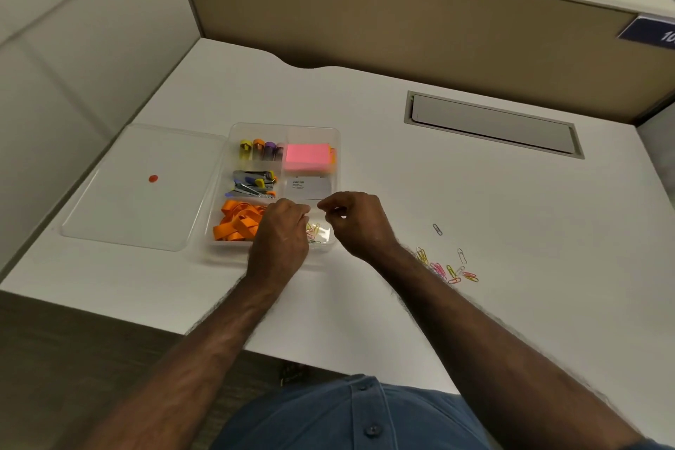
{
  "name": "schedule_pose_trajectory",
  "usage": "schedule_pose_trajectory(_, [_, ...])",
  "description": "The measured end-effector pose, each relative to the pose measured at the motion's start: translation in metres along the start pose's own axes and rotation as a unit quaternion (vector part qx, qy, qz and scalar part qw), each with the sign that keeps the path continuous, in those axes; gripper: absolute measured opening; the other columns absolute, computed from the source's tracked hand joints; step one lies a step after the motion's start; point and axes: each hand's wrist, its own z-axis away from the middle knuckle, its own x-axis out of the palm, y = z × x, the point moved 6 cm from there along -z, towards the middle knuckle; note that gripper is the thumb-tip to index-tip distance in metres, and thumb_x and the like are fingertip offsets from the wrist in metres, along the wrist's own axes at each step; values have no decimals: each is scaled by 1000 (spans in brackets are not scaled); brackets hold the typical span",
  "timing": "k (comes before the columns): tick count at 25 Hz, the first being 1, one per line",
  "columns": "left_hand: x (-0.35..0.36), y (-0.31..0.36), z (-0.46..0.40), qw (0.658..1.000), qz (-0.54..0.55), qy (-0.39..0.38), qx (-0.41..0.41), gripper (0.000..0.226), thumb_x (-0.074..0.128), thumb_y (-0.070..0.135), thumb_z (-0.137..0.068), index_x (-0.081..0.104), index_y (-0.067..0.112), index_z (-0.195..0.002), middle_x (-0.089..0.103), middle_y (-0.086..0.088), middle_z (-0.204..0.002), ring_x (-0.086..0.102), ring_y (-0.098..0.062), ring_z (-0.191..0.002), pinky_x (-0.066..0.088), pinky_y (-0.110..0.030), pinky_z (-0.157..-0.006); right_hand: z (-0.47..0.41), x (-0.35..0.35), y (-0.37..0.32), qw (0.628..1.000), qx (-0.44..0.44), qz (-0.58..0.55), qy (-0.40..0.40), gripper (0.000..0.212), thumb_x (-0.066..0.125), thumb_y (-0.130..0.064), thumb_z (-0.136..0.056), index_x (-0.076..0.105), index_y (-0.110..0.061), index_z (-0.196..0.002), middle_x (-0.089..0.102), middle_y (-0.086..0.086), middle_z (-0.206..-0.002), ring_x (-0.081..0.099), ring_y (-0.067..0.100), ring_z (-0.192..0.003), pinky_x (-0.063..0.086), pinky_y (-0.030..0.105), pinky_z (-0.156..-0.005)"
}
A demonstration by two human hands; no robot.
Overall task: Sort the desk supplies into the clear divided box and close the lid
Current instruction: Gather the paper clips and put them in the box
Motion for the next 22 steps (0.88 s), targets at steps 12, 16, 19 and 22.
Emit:
schedule_pose_trajectory(12, [75,99,23,973,81,-115,184,34,73,30,-94,69,12,-122,68,-4,-115,58,-18,-110,49,-25,-94,59,-89,125,988,126,8,94,21,75,-17,-87,78,-29,-104,73,-12,-113,62,0,-95,45,7,-79])
schedule_pose_trajectory(16, [112,116,39,954,49,-215,202,56,74,34,-92,59,9,-138,60,-6,-134,51,-23,-127,45,-33,-108,80,-108,172,979,154,91,101,28,79,-30,-85,74,-27,-113,67,-5,-127,57,14,-118,36,8,-87])
schedule_pose_trajectory(19, [139,119,48,939,-17,-297,173,66,70,35,-94,45,10,-150,48,-6,-146,41,-25,-137,41,-39,-113,93,-106,201,968,195,151,55,52,71,-50,-90,63,-25,-135,52,5,-144,44,28,-135,37,34,-108])
schedule_pose_trajectory(22, [152,122,54,929,-41,-319,183,63,70,30,-93,48,8,-148,51,-7,-135,44,-26,-128,44,-40,-106,107,-95,210,965,194,178,16,69,63,-60,-92,49,-24,-149,40,9,-153,32,29,-143,36,40,-114])
